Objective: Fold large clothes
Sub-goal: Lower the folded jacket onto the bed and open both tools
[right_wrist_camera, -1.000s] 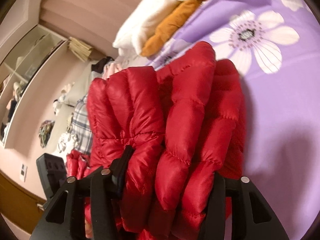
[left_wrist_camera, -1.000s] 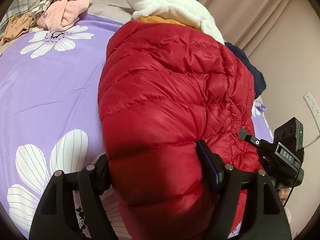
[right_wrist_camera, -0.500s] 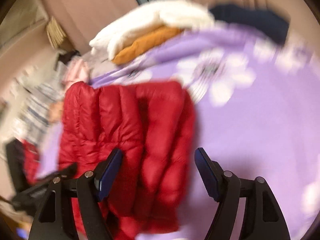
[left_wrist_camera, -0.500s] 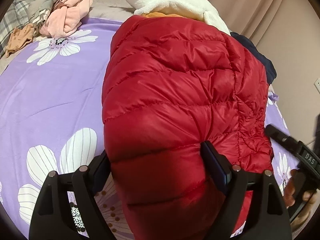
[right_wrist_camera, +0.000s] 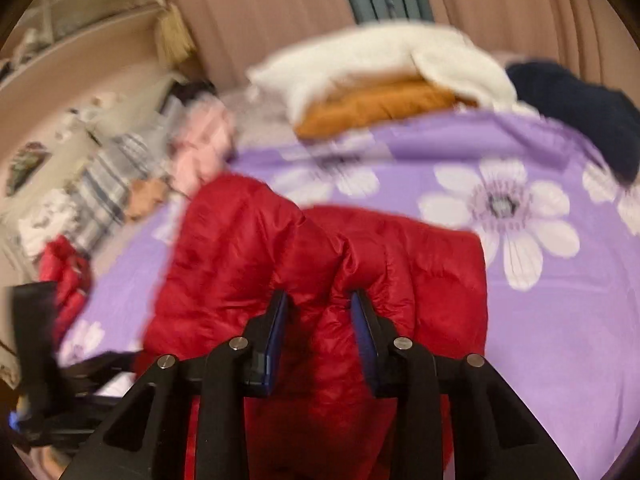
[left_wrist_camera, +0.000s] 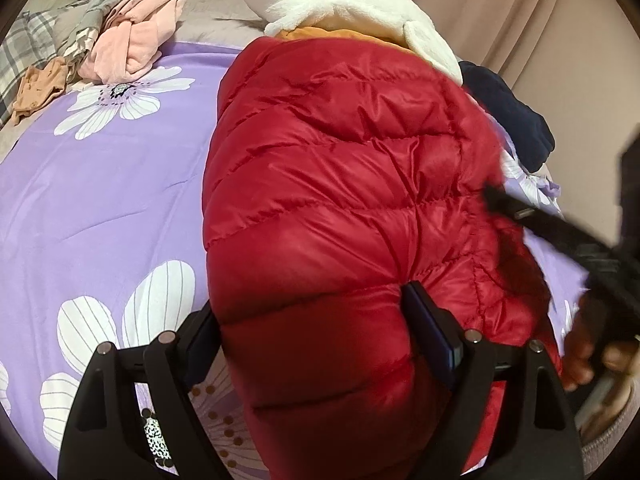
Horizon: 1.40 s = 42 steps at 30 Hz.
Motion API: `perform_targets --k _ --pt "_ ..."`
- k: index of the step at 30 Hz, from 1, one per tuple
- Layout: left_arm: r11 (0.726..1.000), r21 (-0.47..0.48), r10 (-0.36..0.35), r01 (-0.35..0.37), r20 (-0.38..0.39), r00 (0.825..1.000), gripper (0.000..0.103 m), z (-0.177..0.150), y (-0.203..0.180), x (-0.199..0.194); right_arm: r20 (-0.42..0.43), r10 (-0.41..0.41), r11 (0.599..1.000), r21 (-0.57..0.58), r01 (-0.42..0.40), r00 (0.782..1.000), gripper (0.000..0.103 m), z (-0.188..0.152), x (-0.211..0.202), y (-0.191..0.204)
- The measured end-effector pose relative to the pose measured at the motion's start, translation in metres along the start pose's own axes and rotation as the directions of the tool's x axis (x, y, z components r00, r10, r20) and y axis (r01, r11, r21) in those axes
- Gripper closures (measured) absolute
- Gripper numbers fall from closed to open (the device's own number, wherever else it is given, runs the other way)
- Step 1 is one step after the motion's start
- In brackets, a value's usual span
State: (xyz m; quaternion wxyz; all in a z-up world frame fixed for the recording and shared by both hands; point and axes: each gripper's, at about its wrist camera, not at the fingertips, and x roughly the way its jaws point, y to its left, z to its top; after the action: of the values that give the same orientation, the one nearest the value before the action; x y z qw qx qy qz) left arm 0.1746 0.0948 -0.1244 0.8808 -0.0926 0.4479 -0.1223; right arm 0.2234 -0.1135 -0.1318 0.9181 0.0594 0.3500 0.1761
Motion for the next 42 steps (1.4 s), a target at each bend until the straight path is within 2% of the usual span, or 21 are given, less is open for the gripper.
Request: perform_targets --k 1,4,10,19,27,32,35,39,42 --pt "1.0 0.009 0.004 -0.004 -0.001 1.0 0.017 0.0 -0.002 0.001 -0.036 -0.025 1.0 -0.01 0.024 0.999 0.071 -0.003 0.011 -0.001" --pt "0.999 0.038 0.027 -0.027 -0.001 1.0 0.017 0.0 -0.008 0.005 -0.071 -0.069 0.997 -0.043 0.066 0.995 0.072 -0.012 0.027 -0.003" --pt "0.999 0.027 0.034 -0.033 -0.015 0.999 0.017 0.001 -0.006 0.004 -0.081 -0.055 0.998 -0.025 0.054 0.995 0.072 -0.015 0.028 -0.006" --pt "0.996 0.054 0.067 -0.067 0.01 0.998 0.021 -0.01 -0.016 -0.02 -0.012 -0.004 0.998 0.057 0.005 1.0 0.072 -0.016 -0.011 -0.009" --pt "0.997 0.042 0.06 -0.061 0.025 0.998 0.034 -0.021 -0.021 -0.036 0.054 0.041 0.999 -0.014 -0.04 0.998 0.072 -0.023 -0.059 0.012" --pt "0.997 0.05 0.063 -0.064 0.026 0.998 0.037 -0.027 -0.024 -0.039 0.022 0.063 0.994 -0.096 -0.061 0.998 0.072 -0.042 -0.066 0.031" --pt "0.997 0.05 0.064 -0.065 0.02 0.998 0.037 -0.031 -0.024 -0.036 -0.006 0.022 0.991 -0.134 -0.023 1.0 0.072 -0.051 -0.057 0.034" --pt "0.996 0.056 0.063 -0.064 0.015 0.998 0.037 -0.032 -0.024 -0.032 -0.062 -0.006 0.995 -0.101 0.0 0.998 0.072 -0.057 -0.037 0.023" --pt "0.995 0.07 0.07 -0.07 0.013 0.997 0.037 -0.034 -0.025 -0.028 -0.077 0.006 0.998 -0.069 -0.011 0.997 0.072 -0.06 -0.03 0.017"
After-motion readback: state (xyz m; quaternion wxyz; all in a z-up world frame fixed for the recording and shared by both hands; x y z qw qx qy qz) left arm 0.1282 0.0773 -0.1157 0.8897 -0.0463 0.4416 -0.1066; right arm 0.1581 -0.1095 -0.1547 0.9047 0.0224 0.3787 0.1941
